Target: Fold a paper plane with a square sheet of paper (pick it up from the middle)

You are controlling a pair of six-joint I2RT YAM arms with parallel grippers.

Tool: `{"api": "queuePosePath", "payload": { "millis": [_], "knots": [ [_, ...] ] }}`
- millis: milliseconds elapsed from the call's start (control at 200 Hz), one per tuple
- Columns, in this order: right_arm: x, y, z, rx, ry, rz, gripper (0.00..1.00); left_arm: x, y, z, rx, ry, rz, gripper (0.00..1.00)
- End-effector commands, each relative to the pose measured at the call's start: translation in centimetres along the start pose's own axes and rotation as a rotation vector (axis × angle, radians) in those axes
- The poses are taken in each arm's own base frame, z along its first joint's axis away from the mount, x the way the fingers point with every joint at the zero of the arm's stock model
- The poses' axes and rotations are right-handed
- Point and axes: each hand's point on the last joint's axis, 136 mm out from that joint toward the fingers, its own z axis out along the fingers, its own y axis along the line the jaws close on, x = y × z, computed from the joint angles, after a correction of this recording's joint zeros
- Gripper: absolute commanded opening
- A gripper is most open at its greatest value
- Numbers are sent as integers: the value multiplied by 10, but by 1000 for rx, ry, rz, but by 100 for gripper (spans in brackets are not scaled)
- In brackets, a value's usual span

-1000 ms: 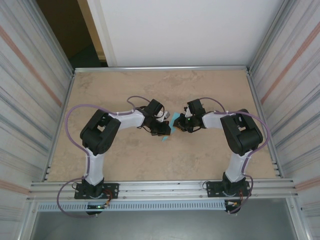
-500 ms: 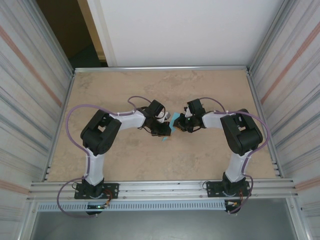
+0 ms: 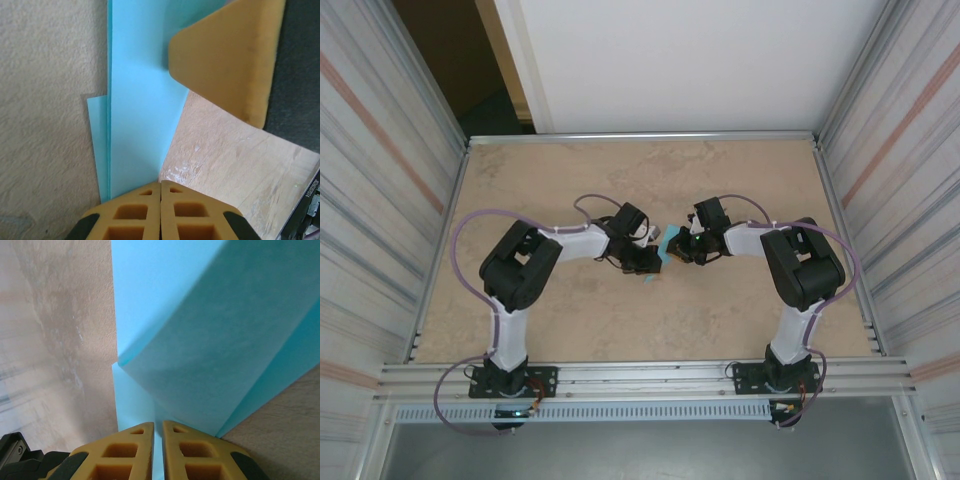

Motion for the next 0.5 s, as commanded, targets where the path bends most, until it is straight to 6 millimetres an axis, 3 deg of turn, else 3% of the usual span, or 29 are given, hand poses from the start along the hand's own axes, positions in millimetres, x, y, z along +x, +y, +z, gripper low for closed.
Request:
{"api": "queuePosePath", "payload": {
  "millis": [0, 236, 491],
  "knots": [
    [15, -44, 11, 156, 39, 67, 13, 40, 15, -1, -52, 108, -56, 7],
    [15, -45, 11, 158, 42, 69, 13, 50, 16, -9, -66, 117, -59, 7],
    [15, -46, 12, 163, 43, 71, 13, 73, 31, -13, -117, 160, -71, 7]
  ]
}}
